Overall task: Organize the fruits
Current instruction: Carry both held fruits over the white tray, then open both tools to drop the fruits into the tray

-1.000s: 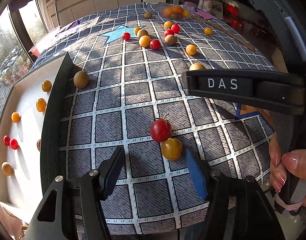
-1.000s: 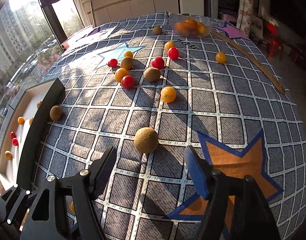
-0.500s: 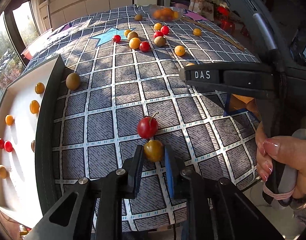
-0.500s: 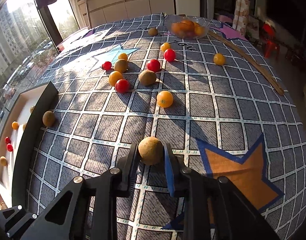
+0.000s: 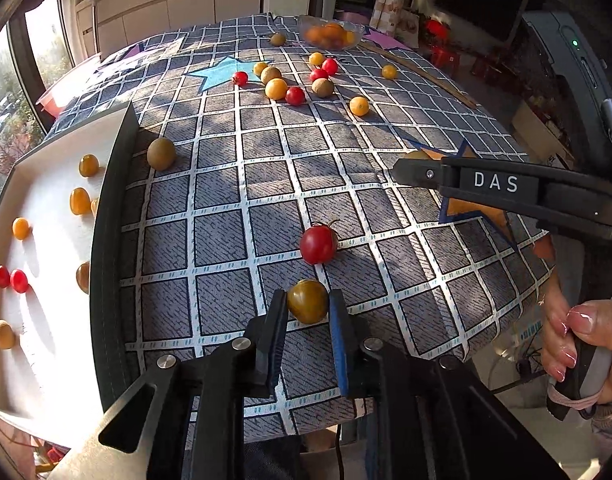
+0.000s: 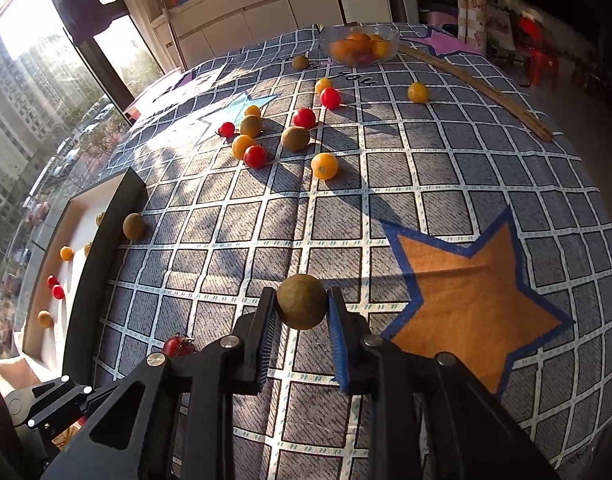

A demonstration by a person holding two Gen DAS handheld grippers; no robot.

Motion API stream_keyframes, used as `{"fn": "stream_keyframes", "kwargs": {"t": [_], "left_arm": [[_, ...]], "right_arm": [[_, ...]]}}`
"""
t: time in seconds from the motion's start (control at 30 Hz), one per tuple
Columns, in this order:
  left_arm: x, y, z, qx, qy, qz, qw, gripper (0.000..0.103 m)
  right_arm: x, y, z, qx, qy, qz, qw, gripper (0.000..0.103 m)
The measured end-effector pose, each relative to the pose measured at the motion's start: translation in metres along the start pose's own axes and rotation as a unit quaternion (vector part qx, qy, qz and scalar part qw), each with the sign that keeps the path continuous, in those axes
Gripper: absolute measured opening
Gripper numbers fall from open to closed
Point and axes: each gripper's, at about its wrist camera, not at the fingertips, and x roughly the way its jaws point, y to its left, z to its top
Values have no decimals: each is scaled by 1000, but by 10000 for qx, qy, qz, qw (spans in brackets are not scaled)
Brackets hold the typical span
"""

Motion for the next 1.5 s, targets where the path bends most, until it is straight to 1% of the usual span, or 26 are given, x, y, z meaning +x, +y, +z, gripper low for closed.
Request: {"fn": "stream_keyframes", "kwargs": {"t": [0.33,0.57,0.77,0.97,1.17,1.5], "left_arm": [[-20,12,-1,-60,-239,-4,9997,22],[-40,34,-2,-205,-454,17,9988,22],[-57,67,-7,-446,-624,178,9969,22],[-68,105,-15,-799,-694,353,9938,22],[-78,138,-24,-978,-777,558,9906,22],[-83,185,-42,-1213,-733,838,9863,22]], "right_arm": [[-10,13,-8,-27,51,22,10000,27],[-20,35,-5,-161,13,124,9998,27],[-23,65,-1,-379,2,261,9989,27],[-22,96,1,-625,29,384,9973,27],[-23,127,3,-880,44,493,9949,27],[-10,182,5,-1295,203,698,9889,27]]}}
